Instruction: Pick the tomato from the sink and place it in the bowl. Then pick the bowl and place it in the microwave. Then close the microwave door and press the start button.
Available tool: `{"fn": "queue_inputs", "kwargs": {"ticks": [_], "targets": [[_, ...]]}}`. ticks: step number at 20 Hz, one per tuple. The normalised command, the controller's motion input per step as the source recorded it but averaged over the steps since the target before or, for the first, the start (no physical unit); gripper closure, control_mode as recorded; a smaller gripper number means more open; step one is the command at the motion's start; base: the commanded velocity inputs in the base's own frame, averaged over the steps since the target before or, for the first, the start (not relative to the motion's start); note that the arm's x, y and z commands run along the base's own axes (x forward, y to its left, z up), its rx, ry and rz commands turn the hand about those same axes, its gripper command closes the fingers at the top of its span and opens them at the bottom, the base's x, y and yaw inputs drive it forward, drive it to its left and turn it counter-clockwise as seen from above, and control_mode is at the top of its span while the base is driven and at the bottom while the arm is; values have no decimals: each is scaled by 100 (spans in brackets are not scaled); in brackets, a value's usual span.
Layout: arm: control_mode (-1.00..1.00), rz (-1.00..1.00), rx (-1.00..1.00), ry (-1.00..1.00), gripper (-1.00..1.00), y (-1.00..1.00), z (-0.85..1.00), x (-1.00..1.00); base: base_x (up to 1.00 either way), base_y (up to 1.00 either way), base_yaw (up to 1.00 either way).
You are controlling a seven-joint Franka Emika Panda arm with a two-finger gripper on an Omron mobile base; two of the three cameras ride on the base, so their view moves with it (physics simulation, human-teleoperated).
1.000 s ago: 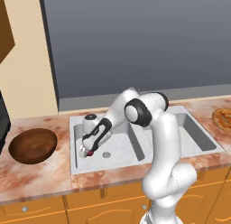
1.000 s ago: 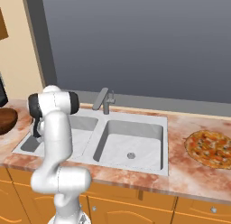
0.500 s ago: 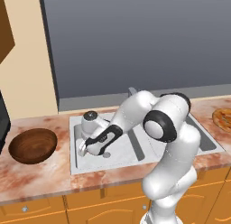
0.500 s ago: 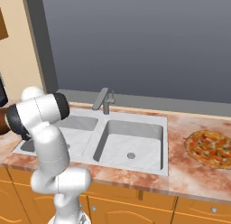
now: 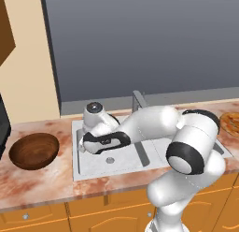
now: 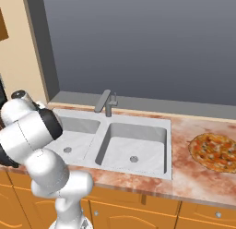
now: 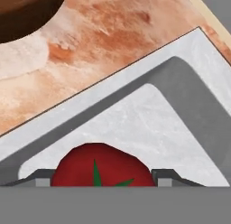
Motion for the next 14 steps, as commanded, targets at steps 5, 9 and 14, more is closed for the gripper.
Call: {"fn": "queue_inputs", "kwargs": {"ticks": [5, 9, 14], "targets": [[-100, 0, 6, 7, 100, 75, 92, -4, 0, 0, 0], [-100, 4, 0, 6, 100, 100, 22, -4, 0, 0, 0], [-100, 0, 0, 4, 100, 98, 7, 0, 0, 0, 0]]}}
